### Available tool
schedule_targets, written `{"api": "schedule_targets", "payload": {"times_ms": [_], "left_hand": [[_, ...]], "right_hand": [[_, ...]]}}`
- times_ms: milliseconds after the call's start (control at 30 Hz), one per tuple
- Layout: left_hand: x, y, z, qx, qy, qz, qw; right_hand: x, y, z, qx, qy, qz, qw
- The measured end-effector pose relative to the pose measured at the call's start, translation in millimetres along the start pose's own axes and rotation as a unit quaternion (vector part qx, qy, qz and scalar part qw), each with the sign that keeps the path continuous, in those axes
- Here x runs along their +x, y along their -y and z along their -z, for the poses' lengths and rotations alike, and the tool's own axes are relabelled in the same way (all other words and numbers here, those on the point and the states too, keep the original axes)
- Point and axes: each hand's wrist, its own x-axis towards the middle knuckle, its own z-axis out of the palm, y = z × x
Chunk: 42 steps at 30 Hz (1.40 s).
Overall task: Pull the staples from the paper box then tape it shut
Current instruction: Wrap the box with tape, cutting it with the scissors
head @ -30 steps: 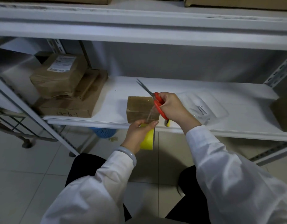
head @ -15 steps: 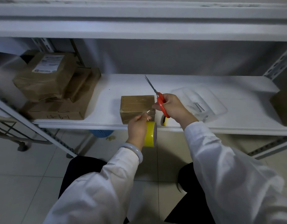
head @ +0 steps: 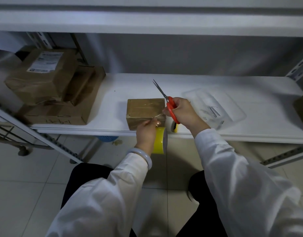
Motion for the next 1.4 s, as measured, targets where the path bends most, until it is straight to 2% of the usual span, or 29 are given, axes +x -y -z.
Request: {"api": "schedule_targets", "payload": {"times_ms": [300, 367, 533, 700, 833, 933, 1167, 1300, 1400], "left_hand": [[1.0, -1.7, -1.5, -0.022, -0.011, 0.008, 1.000], [2.2, -1.0, -2.1, -0.032, -0.015, 0.007, 0.999], [5.5, 4.4, -2.9, -0.050, -0.025, -0.004, 0.998], [7.9, 4.4, -2.5, -0.075, -0.017, 0.011, 0.997], [8.8, 3.7, -0.6, -0.072, -0.007, 0.044, 0.996], [12.4, 5.9, -1.4, -0.067, -0.007, 0.052, 0.996], [26.4, 12.8, -5.0, -0.071, 0.020, 0.069, 0.995], [20.7, 13.4, 1.0, -0.143, 0.074, 0.082, 0.984], [14.4, 19.9, 8.5, -0.122, 0.119, 0.061, 0.984]], "right_hand": [[3.4, -7.2, -5.6, -0.041, -0.018, 0.029, 0.999], [1.0, -6.9, -4.9, -0.022, -0.031, 0.030, 0.999], [-3.5, -4.3, -0.7, 0.043, -0.054, 0.008, 0.998], [1.2, -3.8, -14.3, -0.003, -0.032, -0.025, 0.999], [1.6, -7.3, -14.1, 0.031, -0.045, -0.066, 0.996], [2.9, -2.1, -18.3, -0.014, -0.037, -0.059, 0.997], [-0.5, 1.2, -15.3, -0.050, 0.009, -0.061, 0.997], [-3.1, -1.3, -17.1, -0.041, 0.029, -0.091, 0.995], [-4.1, -0.7, -17.7, -0.028, 0.025, -0.097, 0.995]]}}
